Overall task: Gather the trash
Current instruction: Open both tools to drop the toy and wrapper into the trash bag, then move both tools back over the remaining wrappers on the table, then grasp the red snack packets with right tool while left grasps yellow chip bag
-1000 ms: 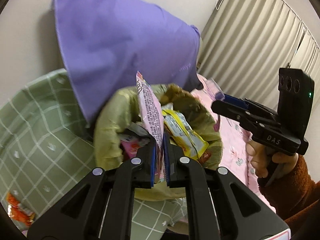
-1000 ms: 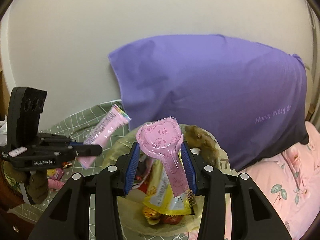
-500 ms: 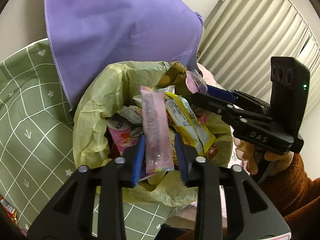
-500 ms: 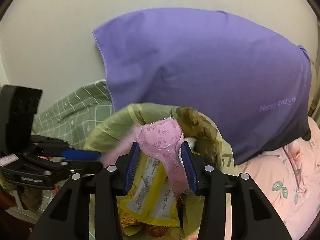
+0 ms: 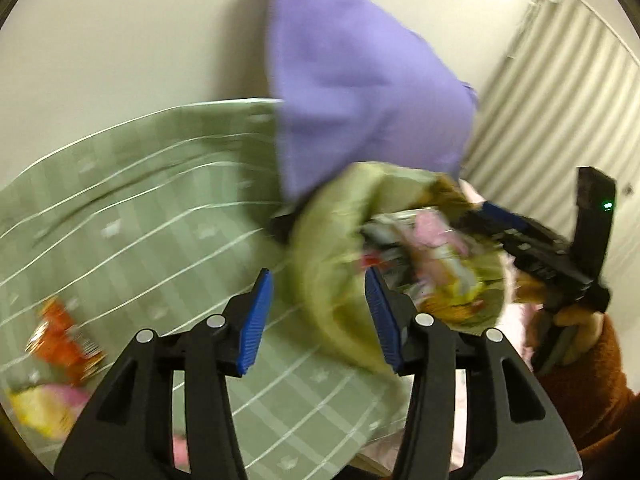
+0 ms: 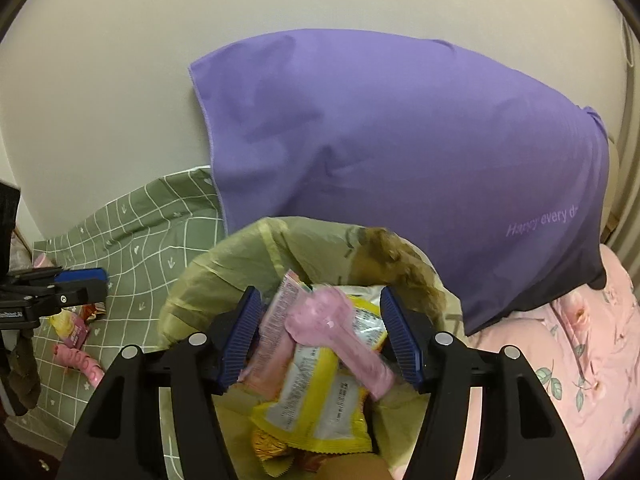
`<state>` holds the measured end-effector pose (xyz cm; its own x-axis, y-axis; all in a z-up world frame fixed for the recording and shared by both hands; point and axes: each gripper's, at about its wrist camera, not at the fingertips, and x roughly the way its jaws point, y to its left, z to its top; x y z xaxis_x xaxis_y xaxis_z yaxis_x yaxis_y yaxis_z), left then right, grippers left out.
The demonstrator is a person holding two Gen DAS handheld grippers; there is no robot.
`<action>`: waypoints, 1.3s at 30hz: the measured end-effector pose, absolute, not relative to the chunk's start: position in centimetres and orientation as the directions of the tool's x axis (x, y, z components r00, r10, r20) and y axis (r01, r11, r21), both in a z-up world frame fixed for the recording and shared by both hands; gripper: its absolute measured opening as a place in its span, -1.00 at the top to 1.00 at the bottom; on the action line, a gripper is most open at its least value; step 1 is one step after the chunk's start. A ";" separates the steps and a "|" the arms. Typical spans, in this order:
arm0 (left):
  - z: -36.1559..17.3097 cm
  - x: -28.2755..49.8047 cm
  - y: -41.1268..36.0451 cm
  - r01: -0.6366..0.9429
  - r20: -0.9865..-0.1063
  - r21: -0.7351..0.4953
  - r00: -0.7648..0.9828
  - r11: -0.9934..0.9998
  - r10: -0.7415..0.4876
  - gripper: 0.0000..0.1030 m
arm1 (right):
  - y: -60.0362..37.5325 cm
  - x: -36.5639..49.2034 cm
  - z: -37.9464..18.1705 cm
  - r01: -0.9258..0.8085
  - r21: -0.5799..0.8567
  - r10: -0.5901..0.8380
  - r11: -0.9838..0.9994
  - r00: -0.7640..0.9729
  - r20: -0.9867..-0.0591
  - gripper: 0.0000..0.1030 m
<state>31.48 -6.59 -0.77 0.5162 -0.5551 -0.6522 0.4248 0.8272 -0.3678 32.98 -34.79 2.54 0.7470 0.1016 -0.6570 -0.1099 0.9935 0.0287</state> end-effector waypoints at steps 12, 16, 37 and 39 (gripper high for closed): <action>-5.4 26.5 12.2 -0.009 -0.715 -0.323 0.658 0.947 -0.238 0.11 | -28.8 32.8 4.2 -0.283 0.089 0.273 0.955 0.723 -0.635 -0.13; -7.6 24.5 17.4 -0.171 -0.741 -0.362 0.649 0.916 -0.172 0.11 | -23.9 32.3 4.1 -0.382 0.036 0.318 0.923 0.710 -0.628 -0.13; -10.2 22.3 20.7 -0.119 -0.737 -0.279 0.662 0.953 -0.133 0.06 | -0.7 38.0 -10.4 -0.721 0.171 0.533 0.672 0.309 -0.788 -0.02; -10.4 22.4 20.6 -0.094 -0.739 -0.273 0.658 0.957 -0.146 -0.05 | 0.3 38.8 -11.1 -0.723 0.183 0.531 0.667 0.288 -0.797 0.04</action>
